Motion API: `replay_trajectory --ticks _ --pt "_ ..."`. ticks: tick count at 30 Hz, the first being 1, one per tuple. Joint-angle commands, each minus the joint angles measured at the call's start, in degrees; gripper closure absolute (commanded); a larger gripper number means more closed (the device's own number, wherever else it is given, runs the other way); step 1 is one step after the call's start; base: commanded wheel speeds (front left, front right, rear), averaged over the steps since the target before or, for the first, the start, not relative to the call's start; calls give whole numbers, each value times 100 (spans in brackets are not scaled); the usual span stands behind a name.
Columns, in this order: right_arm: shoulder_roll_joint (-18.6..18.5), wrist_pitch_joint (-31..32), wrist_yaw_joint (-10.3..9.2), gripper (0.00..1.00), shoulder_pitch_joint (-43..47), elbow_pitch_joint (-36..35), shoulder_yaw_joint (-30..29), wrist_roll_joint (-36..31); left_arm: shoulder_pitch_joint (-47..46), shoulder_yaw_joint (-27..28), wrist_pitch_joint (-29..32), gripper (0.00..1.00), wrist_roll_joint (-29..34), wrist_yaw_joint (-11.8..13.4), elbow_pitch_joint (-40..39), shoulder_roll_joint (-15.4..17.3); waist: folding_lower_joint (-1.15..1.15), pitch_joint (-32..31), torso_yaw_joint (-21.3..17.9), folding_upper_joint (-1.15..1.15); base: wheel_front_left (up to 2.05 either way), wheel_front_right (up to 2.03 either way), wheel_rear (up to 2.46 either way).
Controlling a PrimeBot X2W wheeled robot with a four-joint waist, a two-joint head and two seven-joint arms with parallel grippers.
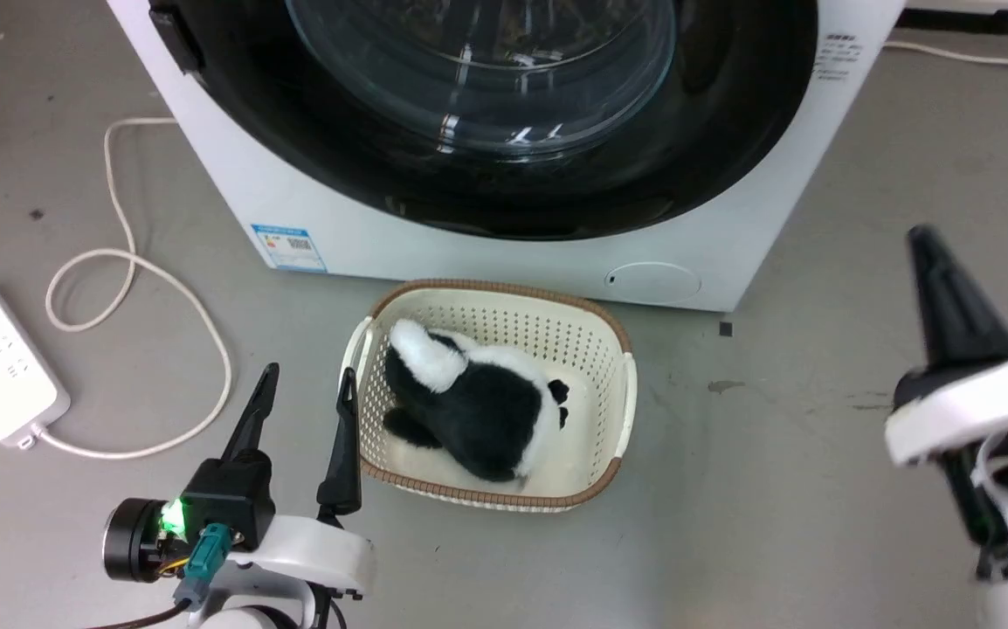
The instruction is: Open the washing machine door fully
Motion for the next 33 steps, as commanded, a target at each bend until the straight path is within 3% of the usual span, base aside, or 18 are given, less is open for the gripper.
replay_trajectory --ticks 1,9,21,33 --pt "-59 129 -5 100 -257 62 -90 235 -134 -26 -72 0 -51 43 -46 4 -1 90 55 0 0 0 0" --pt "-88 591 -5 100 -1073 493 -482 952 -246 -98 -155 0 -68 72 -105 5 -1 342 168 0 0 0 0" --pt "-25 1651 -6 100 -2624 1909 -1258 2118 -428 -290 -299 0 -97 93 -152 5 -1 712 346 0 0 0 0" --pt "22 2933 -7 100 -4099 3248 -1934 2523 -532 -396 -442 0 -76 106 -220 6 -1 1012 501 0 0 0 0"
